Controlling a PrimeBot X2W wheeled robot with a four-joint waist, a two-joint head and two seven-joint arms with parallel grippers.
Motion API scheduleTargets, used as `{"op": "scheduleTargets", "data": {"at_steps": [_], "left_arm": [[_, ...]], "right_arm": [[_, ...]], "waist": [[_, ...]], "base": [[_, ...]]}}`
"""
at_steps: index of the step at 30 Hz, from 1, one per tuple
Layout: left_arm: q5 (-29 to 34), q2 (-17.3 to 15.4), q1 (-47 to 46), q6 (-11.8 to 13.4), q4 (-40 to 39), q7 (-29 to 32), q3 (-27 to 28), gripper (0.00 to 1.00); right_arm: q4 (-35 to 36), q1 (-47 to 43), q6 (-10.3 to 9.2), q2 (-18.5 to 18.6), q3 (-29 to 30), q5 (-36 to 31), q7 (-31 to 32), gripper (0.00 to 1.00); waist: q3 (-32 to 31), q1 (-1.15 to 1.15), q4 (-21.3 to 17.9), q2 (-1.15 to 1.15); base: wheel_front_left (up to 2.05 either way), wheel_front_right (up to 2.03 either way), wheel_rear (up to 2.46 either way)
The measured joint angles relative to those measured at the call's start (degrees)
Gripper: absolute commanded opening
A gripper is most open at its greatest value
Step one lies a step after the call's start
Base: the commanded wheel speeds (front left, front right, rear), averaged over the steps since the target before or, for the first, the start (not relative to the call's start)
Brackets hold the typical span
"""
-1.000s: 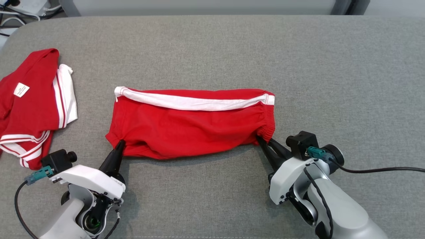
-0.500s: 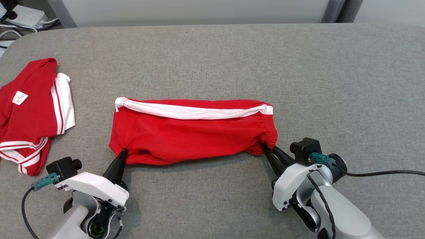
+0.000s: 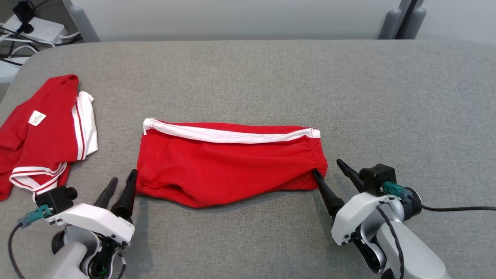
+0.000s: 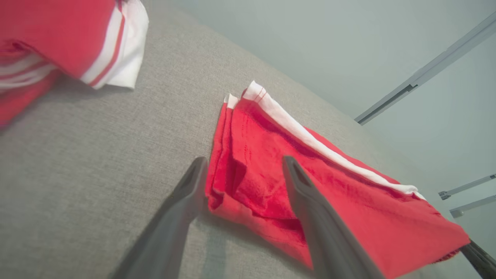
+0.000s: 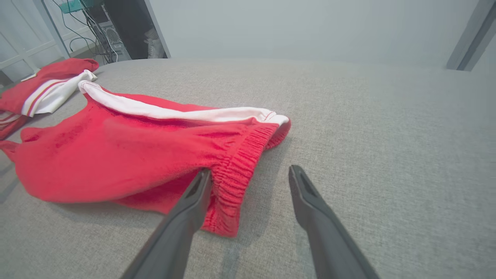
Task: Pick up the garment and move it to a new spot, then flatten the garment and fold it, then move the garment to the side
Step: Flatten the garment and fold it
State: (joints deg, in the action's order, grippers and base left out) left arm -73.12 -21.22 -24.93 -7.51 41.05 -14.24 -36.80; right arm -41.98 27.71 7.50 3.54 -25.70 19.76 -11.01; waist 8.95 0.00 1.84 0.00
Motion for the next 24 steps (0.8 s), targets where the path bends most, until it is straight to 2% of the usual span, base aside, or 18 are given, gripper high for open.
{"op": "scheduleTargets", "data": {"at_steps": [9, 17, 24], "left_arm": [[15.3, 1.4, 5.4, 0.5, -3.5, 0.0, 12.9, 1.0], [30.3, 3.0, 11.4, 1.1, -11.2, -0.2, 23.3, 1.0], [40.1, 4.8, 17.5, 0.9, -18.5, -0.2, 29.4, 1.0]], "right_arm": [[1.5, -2.5, 0.0, 0.0, 3.1, 0.0, -1.6, 1.0], [3.7, -4.0, 0.0, -0.1, 3.9, 3.8, -2.4, 1.0], [4.1, -4.0, 0.0, 0.0, 4.1, 7.3, -2.7, 1.0]], "waist": [[-2.5, 0.0, 0.0, 0.0], [-3.4, 0.0, -0.3, 0.0], [-2.5, 0.0, 0.7, 0.0]], "base": [[0.0, 0.0, 0.0], [0.0, 0.0, 0.0], [0.0, 0.0, 0.0]]}}
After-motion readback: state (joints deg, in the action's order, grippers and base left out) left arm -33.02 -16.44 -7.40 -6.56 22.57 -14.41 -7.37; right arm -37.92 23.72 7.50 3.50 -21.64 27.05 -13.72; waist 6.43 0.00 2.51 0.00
